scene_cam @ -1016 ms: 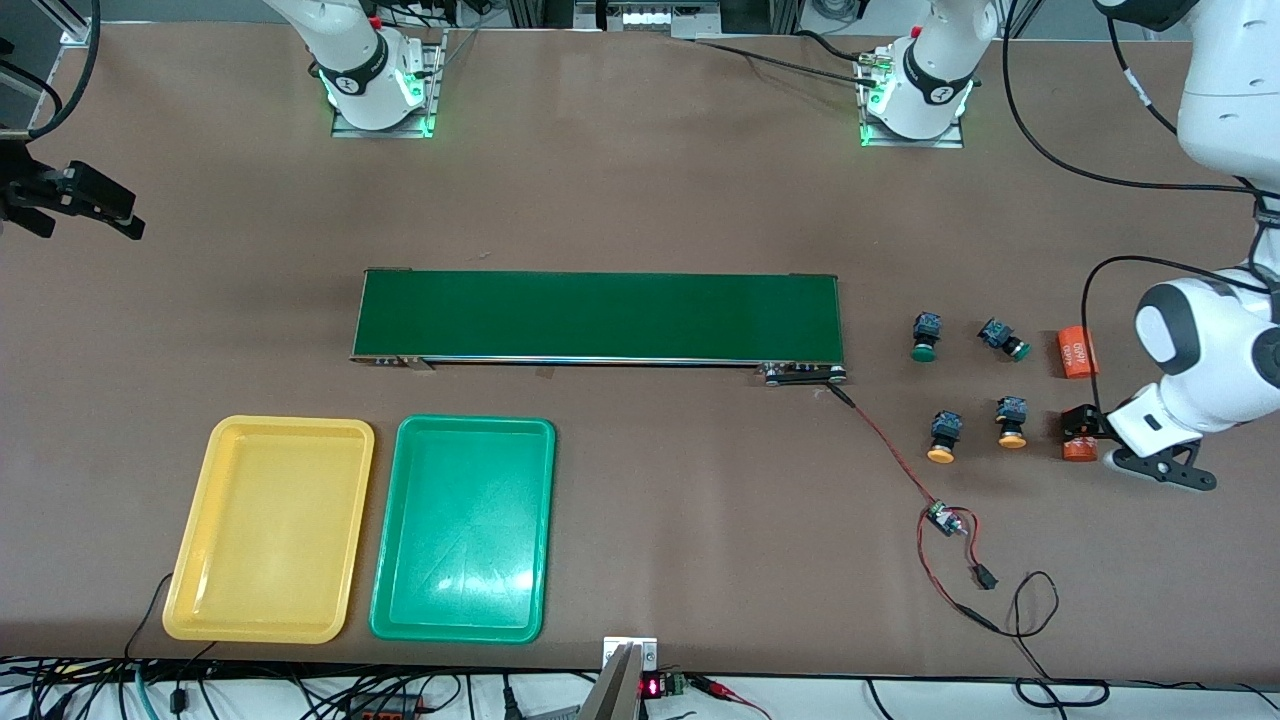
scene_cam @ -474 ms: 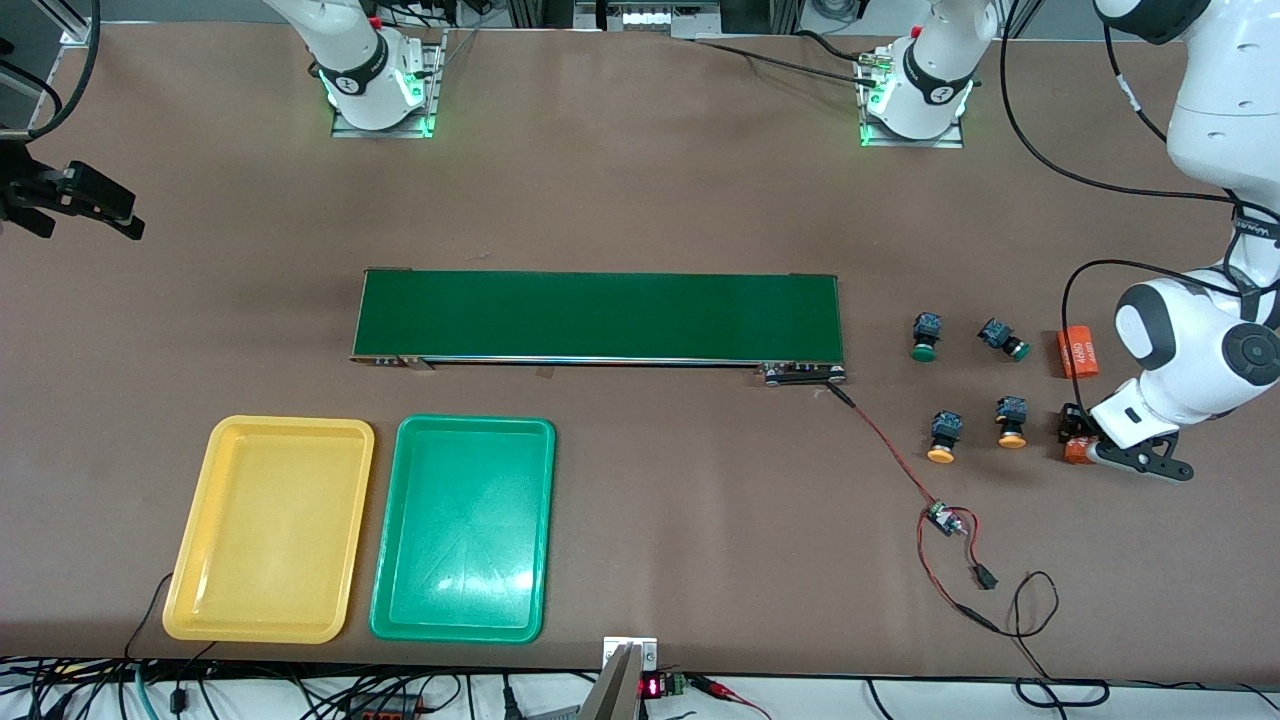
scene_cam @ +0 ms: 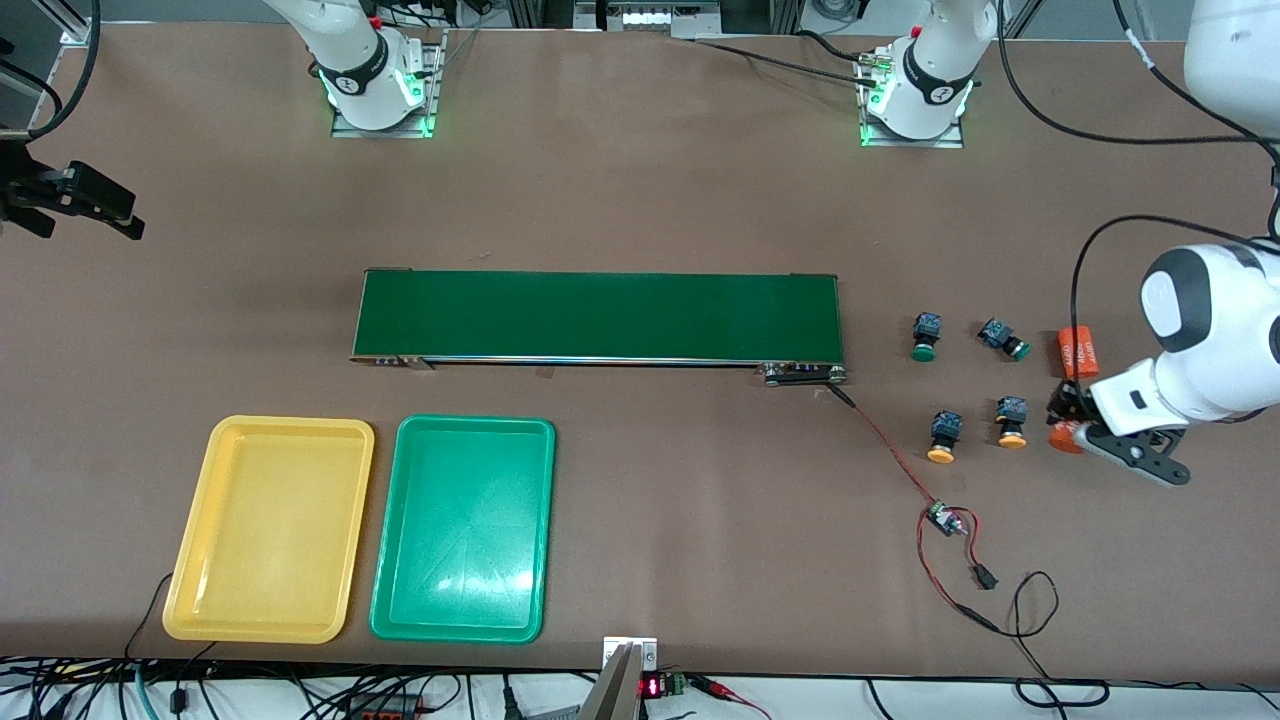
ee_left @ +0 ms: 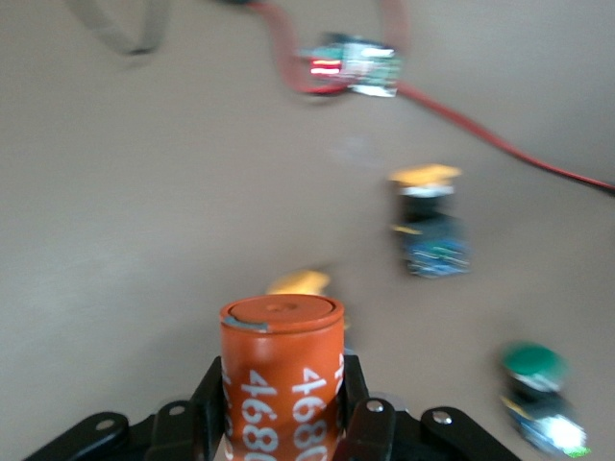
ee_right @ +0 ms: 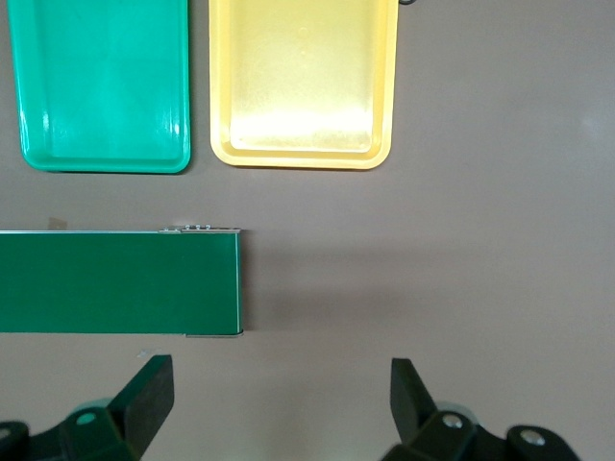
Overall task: Sort buttons by color to trays
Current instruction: 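Lower the left gripper and grasp an orange cylinder, then carry the orange cylinder onto the conveyor belt and release it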
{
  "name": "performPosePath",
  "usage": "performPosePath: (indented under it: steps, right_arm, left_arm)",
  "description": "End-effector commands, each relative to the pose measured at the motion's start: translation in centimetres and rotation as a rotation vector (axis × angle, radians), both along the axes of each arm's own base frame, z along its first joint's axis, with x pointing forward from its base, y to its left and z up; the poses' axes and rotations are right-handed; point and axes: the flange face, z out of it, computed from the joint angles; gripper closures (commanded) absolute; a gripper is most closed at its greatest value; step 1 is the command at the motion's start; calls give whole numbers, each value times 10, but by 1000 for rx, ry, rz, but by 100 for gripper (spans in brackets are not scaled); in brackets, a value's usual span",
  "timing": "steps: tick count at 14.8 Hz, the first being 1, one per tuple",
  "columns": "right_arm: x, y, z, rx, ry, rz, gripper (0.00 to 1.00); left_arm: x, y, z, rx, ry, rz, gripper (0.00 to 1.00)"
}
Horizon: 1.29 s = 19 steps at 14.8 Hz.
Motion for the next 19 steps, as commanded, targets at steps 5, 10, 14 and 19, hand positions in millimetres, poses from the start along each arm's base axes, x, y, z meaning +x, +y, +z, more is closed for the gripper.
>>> performPosePath:
  steps: [5,10,14,19]
  right_arm:
    - [-1,0,-1,1,-6,-5,0]
    - [-1,0,0,1,-8,-6,0]
    - [0,0,0,1,-12,-6,0]
    - [0,-2,-1,2,-12,-11,0]
  left_arm:
    - [-7,-156,29,-129,40,-493,74]
    - [-56,-285,11,-229,89,-925,79]
    - [-100,-360,-16,-239,118,-1147,81]
    - [-130,-359,-62,-182,118,-1213,81]
